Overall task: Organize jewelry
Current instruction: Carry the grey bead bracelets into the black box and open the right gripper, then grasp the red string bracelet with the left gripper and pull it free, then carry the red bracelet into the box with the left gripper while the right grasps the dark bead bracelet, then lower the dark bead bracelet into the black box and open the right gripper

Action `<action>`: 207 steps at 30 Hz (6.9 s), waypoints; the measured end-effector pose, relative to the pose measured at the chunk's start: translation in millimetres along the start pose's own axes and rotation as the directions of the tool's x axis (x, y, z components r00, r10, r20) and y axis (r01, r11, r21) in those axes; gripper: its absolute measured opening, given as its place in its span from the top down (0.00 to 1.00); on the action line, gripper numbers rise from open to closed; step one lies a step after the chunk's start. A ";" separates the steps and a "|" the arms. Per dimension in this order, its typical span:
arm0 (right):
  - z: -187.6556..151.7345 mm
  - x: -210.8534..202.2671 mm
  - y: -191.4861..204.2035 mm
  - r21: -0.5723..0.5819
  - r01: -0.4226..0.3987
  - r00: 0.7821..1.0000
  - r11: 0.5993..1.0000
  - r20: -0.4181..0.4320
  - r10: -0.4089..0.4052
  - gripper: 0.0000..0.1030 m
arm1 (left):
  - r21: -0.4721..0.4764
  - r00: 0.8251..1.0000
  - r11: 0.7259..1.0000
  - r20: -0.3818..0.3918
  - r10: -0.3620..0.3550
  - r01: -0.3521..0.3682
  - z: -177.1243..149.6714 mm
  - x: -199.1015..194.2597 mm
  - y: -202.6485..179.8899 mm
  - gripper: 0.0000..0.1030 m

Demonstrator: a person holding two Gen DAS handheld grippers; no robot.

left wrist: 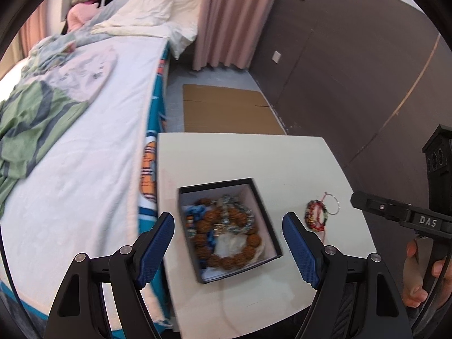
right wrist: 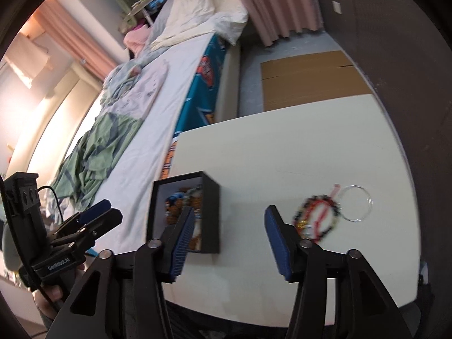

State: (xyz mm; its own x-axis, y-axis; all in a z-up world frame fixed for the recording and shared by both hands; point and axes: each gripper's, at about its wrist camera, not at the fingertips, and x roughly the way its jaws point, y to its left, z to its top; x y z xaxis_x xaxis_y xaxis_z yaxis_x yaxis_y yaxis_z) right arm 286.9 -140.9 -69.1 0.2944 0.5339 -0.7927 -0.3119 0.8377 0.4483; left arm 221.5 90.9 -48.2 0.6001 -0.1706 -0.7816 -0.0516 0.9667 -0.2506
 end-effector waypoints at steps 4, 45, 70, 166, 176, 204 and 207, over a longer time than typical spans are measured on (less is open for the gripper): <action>-2.0 -13.9 -26.0 0.047 0.020 0.999 0.999 0.026 -0.022 0.32 | 0.041 1.000 0.999 -0.011 -0.014 0.014 2.6 8.9 -23.6 0.23; -56.4 -45.0 -189.7 0.373 0.011 0.996 0.928 0.073 -0.041 0.32 | 0.209 0.932 0.978 -0.352 0.088 -0.013 -11.3 150.8 -157.3 0.62; -47.3 -27.5 -167.4 0.314 0.015 0.999 0.949 0.029 -0.026 0.32 | 0.134 0.955 0.989 -0.295 -0.017 0.059 -10.0 128.1 -130.8 0.95; 5.5 17.9 -27.1 -0.067 0.151 0.988 0.986 -0.020 -0.153 0.91 | -0.066 0.991 0.998 -0.130 -0.020 0.012 7.8 39.5 -7.5 0.67; 17.5 -0.1 33.9 -0.137 0.038 0.999 0.990 0.029 -0.034 0.91 | -0.083 0.999 0.997 -0.035 -0.001 -0.002 6.6 11.7 14.2 0.30; -25.6 -2.7 -8.9 0.010 0.043 0.997 0.999 0.064 -0.044 0.35 | -0.026 0.998 1.000 0.056 -0.004 0.006 8.1 1.8 -13.5 0.07; -29.0 -21.2 -30.5 0.033 0.070 0.993 0.997 0.093 -0.073 0.22 | 0.005 0.999 1.000 0.041 -0.022 0.022 9.9 10.7 -31.8 0.07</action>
State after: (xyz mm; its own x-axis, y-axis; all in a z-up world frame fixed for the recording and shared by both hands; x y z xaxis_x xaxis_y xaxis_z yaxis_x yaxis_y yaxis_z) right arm 264.0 -181.1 -78.0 0.3986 0.4800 -0.7815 -0.2608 0.8762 0.4052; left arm 237.5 60.2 -42.9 0.6336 -0.1839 -0.7515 -0.0344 0.9637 -0.2649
